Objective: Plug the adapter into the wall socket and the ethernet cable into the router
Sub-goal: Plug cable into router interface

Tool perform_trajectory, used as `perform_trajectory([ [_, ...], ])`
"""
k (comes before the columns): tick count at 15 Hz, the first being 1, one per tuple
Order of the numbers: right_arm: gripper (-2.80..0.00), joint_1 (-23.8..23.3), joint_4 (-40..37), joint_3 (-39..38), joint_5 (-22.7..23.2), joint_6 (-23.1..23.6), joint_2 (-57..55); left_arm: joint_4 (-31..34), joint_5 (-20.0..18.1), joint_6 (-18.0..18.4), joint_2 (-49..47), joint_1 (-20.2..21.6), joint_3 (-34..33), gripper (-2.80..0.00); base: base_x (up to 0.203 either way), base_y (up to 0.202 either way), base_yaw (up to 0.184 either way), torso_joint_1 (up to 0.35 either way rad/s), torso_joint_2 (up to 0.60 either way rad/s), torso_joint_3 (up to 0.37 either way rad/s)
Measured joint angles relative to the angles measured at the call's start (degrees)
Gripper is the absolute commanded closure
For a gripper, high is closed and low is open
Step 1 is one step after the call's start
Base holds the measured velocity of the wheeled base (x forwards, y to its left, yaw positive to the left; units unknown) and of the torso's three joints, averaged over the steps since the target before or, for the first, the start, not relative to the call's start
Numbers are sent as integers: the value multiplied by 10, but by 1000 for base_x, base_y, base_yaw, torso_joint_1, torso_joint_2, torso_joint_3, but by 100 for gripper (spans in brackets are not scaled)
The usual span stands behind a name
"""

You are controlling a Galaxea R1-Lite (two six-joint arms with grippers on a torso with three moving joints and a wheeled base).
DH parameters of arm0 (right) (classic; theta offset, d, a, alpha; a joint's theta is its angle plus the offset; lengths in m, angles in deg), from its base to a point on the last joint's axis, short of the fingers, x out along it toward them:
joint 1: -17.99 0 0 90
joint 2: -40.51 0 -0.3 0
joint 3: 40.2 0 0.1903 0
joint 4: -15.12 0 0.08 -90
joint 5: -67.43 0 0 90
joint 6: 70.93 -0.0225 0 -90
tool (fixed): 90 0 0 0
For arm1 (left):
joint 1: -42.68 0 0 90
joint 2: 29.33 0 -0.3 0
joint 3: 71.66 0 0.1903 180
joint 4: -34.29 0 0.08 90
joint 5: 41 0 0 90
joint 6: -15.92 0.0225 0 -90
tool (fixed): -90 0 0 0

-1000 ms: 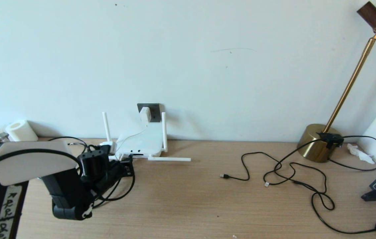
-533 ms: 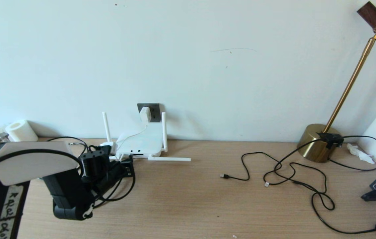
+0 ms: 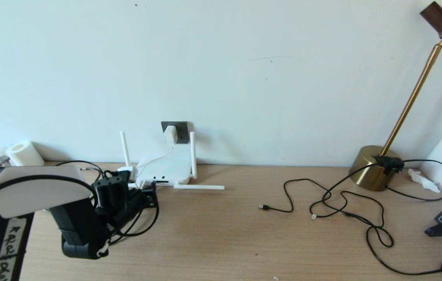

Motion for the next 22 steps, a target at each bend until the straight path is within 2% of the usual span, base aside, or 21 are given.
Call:
perform_trajectory([
  [22, 0, 0, 0, 0, 0, 0, 0, -3, 0, 0, 13, -1, -17, 0, 0, 0, 0, 0, 0, 0],
])
